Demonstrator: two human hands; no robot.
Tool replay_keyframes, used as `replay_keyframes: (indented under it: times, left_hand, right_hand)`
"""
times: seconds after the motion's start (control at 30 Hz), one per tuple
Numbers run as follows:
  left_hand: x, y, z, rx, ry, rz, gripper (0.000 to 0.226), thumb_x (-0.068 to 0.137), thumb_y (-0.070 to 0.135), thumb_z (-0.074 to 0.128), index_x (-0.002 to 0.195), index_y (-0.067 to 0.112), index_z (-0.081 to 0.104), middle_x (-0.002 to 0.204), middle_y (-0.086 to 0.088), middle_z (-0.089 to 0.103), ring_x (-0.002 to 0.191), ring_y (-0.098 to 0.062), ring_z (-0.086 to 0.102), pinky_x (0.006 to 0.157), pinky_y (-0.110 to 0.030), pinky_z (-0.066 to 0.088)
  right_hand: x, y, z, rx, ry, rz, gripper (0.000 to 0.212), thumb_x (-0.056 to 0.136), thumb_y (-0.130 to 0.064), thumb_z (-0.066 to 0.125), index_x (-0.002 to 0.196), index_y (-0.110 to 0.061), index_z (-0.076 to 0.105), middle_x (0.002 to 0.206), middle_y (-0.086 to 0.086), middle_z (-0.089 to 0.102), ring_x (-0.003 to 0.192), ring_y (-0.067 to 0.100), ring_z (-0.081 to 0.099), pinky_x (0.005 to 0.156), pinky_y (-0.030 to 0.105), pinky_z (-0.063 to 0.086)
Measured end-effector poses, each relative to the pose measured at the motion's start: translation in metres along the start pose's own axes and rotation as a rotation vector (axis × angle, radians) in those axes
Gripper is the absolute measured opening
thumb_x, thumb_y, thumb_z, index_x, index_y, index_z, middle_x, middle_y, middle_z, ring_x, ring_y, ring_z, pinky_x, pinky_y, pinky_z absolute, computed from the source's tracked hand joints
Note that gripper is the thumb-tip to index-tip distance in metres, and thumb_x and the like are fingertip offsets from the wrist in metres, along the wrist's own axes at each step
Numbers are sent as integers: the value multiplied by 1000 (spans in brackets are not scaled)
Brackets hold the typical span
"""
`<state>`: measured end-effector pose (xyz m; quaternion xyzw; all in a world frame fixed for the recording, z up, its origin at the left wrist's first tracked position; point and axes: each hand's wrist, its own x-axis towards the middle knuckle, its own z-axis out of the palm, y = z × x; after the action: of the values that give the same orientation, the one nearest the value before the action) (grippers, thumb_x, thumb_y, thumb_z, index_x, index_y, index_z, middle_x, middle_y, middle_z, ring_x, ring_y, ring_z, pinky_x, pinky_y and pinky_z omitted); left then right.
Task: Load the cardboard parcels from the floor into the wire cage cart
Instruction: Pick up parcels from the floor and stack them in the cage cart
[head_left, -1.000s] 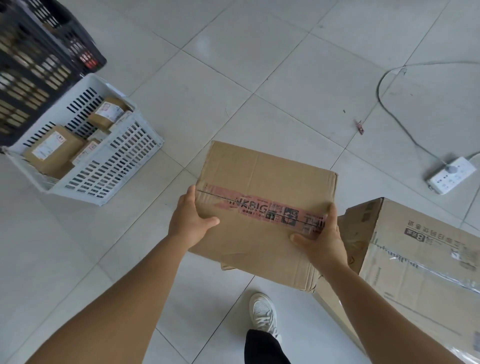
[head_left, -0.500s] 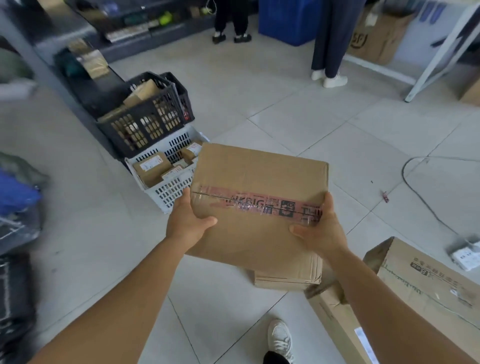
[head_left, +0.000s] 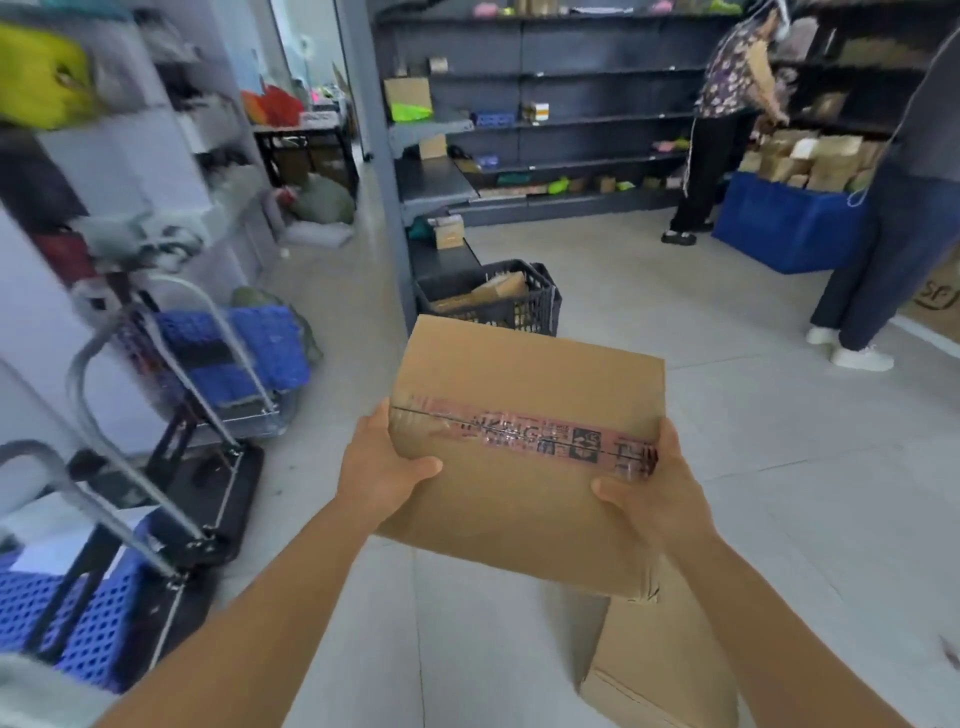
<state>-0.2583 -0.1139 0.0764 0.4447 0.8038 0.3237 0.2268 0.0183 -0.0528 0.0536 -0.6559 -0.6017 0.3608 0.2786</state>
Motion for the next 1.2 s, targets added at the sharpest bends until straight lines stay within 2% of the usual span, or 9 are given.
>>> replay_keyframes:
  times: [0.17, 0.27, 0.37, 0.53, 0.63, 0.7, 0.93, 1.07, 1.2]
  left_hand:
    - [-31, -9, -66, 36, 174, -57, 103, 74, 33, 80, 154, 18, 17, 148, -7, 35, 131, -27, 41, 106, -41, 37]
    - [-56, -16, -102, 23, 274, -80, 99, 72, 35, 80, 151, 22, 22, 142, -5, 40, 127, -29, 46, 102, -45, 41]
    - [-87, -21, -135, 11, 381, -126, 96, 75, 32, 79, 151, 22, 22, 144, -5, 37, 129, -27, 43, 104, -42, 38]
    - [-143, -34, -189, 30, 566, -179, 92, 76, 28, 78, 150, 21, 25, 143, -8, 40, 127, -28, 44, 102, -42, 38]
    - [-181, -46, -223, 47, 666, -224, 90, 74, 29, 79, 148, 21, 29, 138, -7, 44, 121, -28, 49, 98, -42, 42]
    - [-208, -56, -246, 58, 731, -248, 89, 73, 30, 80, 146, 22, 31, 135, -5, 46, 118, -27, 51, 96, -42, 43]
    - [-318, -100, -332, 52, 950, -322, 86, 71, 28, 80, 144, 21, 35, 131, -5, 46, 116, -27, 50, 97, -43, 44]
    - [-394, -137, -377, 60, 1062, -405, 93, 71, 28, 81, 149, 20, 29, 136, -5, 44, 121, -26, 48, 96, -39, 41]
    - [-471, -182, -411, 68, 1146, -496, 92, 69, 29, 82, 146, 20, 33, 135, -4, 46, 121, -25, 50, 97, -40, 43]
  right_hand:
    - [-14, -61, 14, 12, -109, -157, 104, 75, -27, 81, 153, -27, 12, 140, -2, 50, 114, 25, 54, 90, 37, 41]
    - [-27, -92, 23, 29, -179, -237, 106, 76, -27, 81, 154, -29, 10, 140, -7, 48, 124, 25, 51, 94, 36, 40]
    - [-44, -121, 32, 40, -231, -332, 106, 75, -27, 82, 153, -31, 11, 135, -8, 50, 126, 26, 49, 99, 40, 42]
    - [-81, -173, 49, 61, -373, -483, 106, 78, -27, 80, 154, -27, 7, 145, -5, 44, 131, 22, 44, 104, 40, 37]
    - [-112, -202, 62, 97, -443, -562, 98, 81, -23, 78, 153, -28, 11, 121, -12, 47, 110, 12, 45, 95, 35, 39]
    - [-134, -221, 76, 107, -484, -625, 96, 80, -24, 78, 151, -31, 13, 113, -17, 44, 104, 9, 43, 90, 34, 39]
    - [-243, -283, 134, 159, -638, -786, 93, 64, -33, 84, 137, -37, 28, 119, -13, 61, 111, 20, 60, 95, 45, 50]
    - [-329, -309, 167, 152, -720, -882, 91, 71, -28, 84, 142, -28, 27, 123, -8, 59, 111, 22, 58, 96, 45, 48]
    - [-416, -321, 204, 124, -831, -935, 93, 71, -31, 82, 143, -29, 25, 118, -13, 56, 108, 19, 57, 98, 44, 46]
